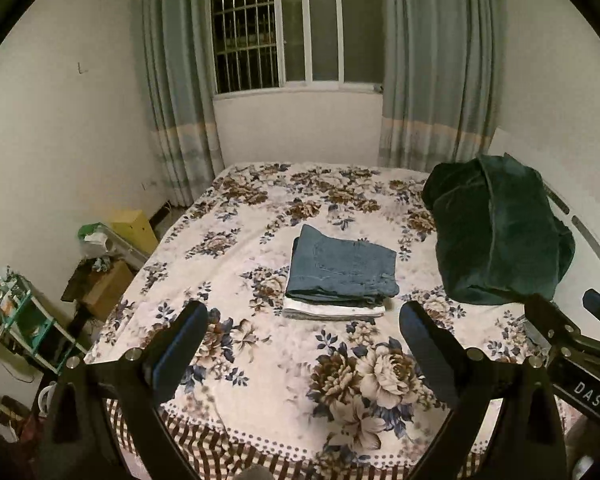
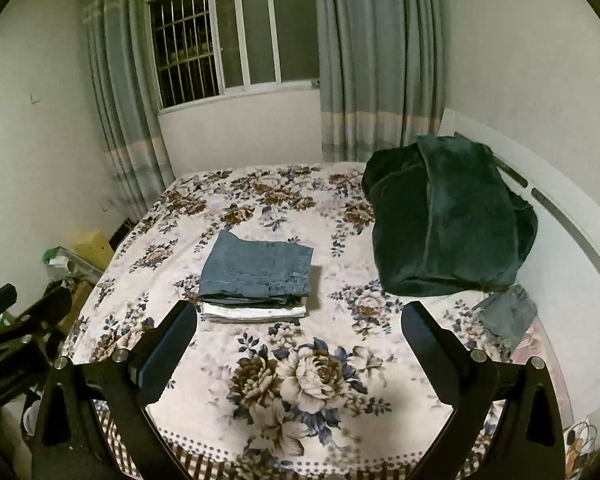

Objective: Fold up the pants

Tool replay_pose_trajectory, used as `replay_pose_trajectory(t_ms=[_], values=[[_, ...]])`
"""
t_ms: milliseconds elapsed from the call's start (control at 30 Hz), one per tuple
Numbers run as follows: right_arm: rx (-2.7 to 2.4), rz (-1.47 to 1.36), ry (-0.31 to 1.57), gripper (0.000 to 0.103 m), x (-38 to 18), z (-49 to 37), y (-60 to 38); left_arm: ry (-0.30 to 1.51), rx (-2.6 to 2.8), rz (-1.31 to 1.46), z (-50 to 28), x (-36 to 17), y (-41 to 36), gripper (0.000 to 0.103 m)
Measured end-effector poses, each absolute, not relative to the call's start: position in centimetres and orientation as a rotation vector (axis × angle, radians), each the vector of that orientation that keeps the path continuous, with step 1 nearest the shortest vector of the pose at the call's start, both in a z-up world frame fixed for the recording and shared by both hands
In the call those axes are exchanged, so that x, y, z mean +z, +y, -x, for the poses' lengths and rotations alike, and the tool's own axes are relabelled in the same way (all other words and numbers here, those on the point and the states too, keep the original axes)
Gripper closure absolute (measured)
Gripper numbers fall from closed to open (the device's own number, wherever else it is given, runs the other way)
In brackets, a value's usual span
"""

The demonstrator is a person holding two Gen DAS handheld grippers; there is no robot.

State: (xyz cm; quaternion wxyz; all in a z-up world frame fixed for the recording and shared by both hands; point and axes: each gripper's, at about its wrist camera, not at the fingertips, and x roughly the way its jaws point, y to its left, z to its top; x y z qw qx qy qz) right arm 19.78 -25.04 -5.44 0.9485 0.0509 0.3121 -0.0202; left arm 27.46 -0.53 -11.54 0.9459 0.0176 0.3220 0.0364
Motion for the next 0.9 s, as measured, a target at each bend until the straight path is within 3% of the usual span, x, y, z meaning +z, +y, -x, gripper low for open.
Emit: replay_pose_trajectory(t_ms=[333, 900], values=[[-0.040, -0.086, 0.581, 0.000, 0.0, -12.8, -25.0, 0.645, 0.045, -0.022, -23.5, -9.2, 0.3, 0.001], [-0.009, -0.096, 0.583, 0.000, 1.6, -11.4, -25.6, 0.621, 0.051, -0.027, -21.7, -8.2, 0.8, 0.000]])
